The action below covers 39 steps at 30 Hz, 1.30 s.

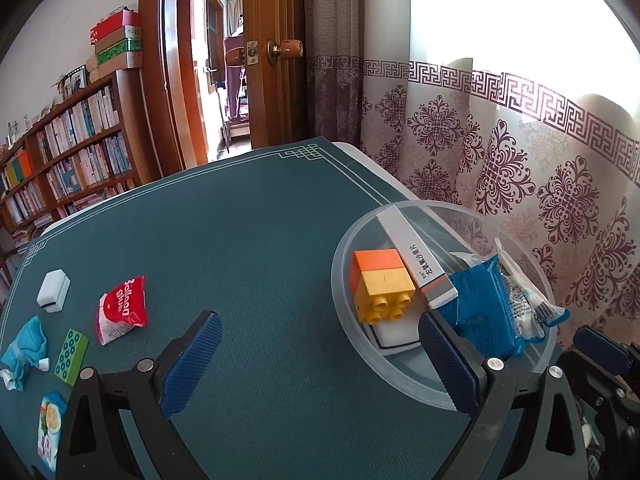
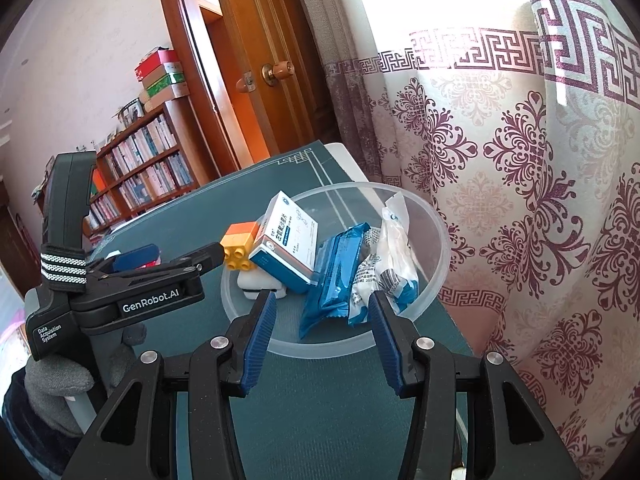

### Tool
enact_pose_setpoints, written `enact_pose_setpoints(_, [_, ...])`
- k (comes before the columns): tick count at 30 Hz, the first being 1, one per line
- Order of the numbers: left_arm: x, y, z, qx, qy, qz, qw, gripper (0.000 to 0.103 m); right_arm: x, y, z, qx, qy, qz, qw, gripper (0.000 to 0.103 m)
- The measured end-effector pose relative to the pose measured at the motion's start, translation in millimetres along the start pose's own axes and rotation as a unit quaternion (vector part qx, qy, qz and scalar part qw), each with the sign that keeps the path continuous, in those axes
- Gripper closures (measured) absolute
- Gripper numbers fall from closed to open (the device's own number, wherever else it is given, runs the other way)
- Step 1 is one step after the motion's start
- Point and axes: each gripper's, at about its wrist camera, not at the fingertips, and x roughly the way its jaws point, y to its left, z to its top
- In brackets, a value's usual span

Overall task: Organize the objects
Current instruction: 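Withdraw both grippers from the bowl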

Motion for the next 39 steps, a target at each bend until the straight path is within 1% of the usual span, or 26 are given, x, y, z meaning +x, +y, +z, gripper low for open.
enact_pose_setpoints(5, [-7.1, 9.7, -13.3, -0.008, 0.008, 0.006, 0.9999, 0.002, 1.9, 6.9, -7.8, -0.008, 0.011, 0.006, 1.000, 0.053])
enact_pose_setpoints(8, [-12.7, 14.5, -20.1, -0.015, 0.009, 0.006, 0.9998, 0.002, 3.2, 4.4, -13.3, 0.000, 0.022, 0.007, 1.000, 0.053])
enact_pose_setpoints(16, [-25.0, 22.9, -35.5, -0.028, 0.013, 0.000, 0.9995, 0.002, 0.2, 1.1, -28.4, 0.007, 0.038, -0.006, 0.999, 0.053])
enact_pose_setpoints(24, [-30.6, 34.1, -51.1, -0.040, 0.022, 0.001, 0.9989, 0.002, -0.1, 13.9, -41.7, -0.007, 0.051, -0.002, 0.999, 0.053])
enact_pose_setpoints(32, [-34.5, 51.7, -66.1, -0.054, 0.031, 0.009, 0.9980, 0.001, 5.9, 26.6, -58.6, -0.016, 0.075, 0.003, 0.997, 0.053])
enact_pose_setpoints(39, [-36.3, 64.4, -77.7, -0.062, 0.036, 0.019, 0.9973, 0.001, 7.8, 44.3, -70.7, -0.034, 0.085, 0.011, 0.996, 0.053])
